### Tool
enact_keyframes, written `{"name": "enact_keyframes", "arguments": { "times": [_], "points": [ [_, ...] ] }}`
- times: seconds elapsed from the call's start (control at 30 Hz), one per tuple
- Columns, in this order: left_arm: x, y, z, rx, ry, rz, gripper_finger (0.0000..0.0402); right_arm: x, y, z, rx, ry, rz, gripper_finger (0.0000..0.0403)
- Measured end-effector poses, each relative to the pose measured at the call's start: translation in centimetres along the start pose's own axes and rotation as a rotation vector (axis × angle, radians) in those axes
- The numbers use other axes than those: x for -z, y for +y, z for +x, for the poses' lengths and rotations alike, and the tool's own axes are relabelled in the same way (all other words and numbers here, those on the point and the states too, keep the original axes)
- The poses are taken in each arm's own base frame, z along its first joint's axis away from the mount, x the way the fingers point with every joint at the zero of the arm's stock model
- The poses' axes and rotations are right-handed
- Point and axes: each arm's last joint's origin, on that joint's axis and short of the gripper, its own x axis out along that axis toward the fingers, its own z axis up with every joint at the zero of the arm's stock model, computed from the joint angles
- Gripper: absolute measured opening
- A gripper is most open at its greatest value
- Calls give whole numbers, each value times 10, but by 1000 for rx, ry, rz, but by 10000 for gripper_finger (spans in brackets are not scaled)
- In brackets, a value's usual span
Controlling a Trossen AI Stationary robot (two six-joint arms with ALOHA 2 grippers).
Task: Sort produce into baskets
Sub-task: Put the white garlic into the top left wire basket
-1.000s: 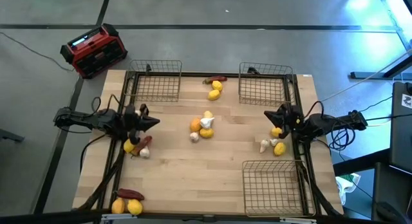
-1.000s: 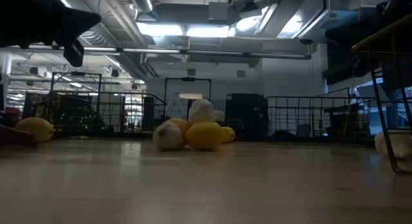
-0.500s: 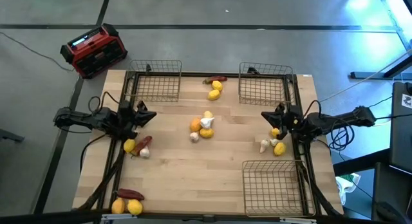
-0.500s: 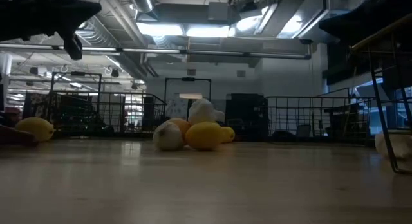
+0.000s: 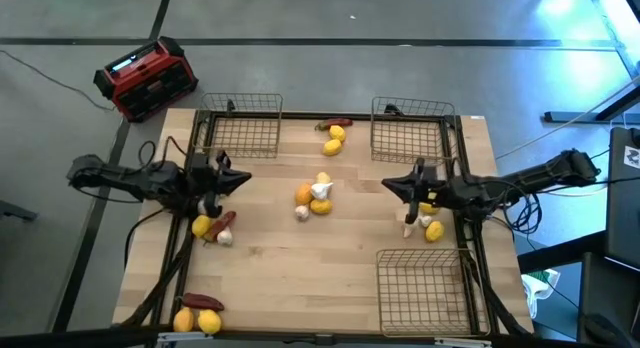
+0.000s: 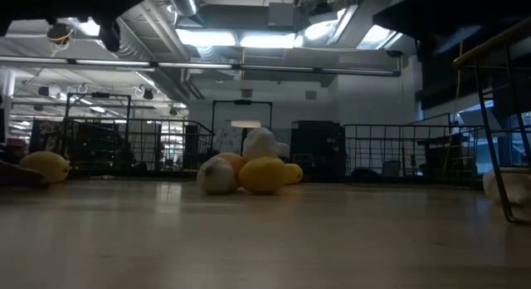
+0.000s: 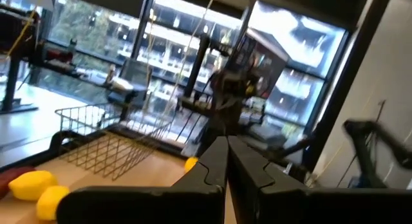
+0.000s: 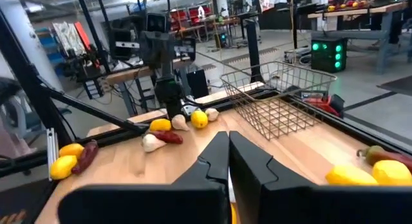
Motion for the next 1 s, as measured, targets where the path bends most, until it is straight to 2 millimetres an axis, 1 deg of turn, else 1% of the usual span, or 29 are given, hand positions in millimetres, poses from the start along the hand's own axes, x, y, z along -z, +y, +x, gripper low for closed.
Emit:
{"name": "enact_keyframes", "arguments": {
  "times": [0.13, 0.3, 0.5, 0.63, 0.83, 0.9, 1.0],
  "points": [
    [-4, -9, 22, -19, 71, 44, 4, 4, 4, 10, 9, 41, -33, 14],
    [-6, -18, 47, -35, 136, 87, 4, 15, 7, 19, 19, 88, -56, 14],
    [-3, -26, 71, -22, 76, 19, 4, 14, 11, 27, 6, 31, -24, 14],
    [5, -27, 80, -23, 76, 11, 4, 10, 13, 29, -7, -28, 6, 14],
    [10, -23, 90, -43, 42, -18, 5, 10, 13, 29, -7, -28, 6, 14],
    [13, -23, 92, -45, 47, -20, 14, 10, 13, 29, -7, -28, 9, 14],
    [18, -23, 96, -46, 53, -20, 44, 11, 14, 30, -6, -22, 24, 14]
  ]
}}
